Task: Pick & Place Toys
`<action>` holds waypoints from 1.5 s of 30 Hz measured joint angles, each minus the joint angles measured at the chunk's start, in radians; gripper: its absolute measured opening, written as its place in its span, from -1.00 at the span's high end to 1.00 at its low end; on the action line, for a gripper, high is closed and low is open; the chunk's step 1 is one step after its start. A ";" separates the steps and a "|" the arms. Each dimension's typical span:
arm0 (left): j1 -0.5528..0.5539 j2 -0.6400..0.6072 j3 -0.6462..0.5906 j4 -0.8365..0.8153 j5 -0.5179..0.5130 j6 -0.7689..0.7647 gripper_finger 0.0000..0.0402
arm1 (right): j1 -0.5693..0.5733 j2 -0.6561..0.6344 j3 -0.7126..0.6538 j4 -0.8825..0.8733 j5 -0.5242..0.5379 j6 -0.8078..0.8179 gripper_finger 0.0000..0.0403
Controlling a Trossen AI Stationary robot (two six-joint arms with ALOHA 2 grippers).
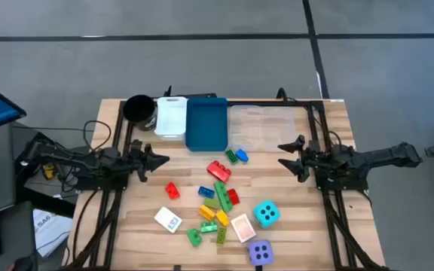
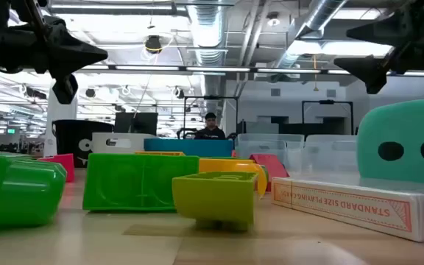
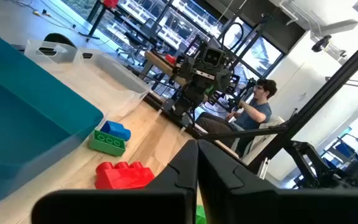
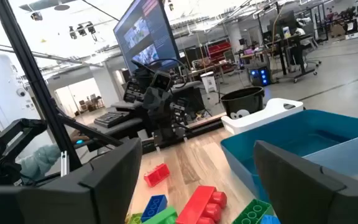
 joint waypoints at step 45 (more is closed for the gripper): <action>0.000 0.000 0.000 0.001 -0.034 0.063 1.00 | -0.014 -0.001 0.020 0.034 0.001 -0.262 -0.51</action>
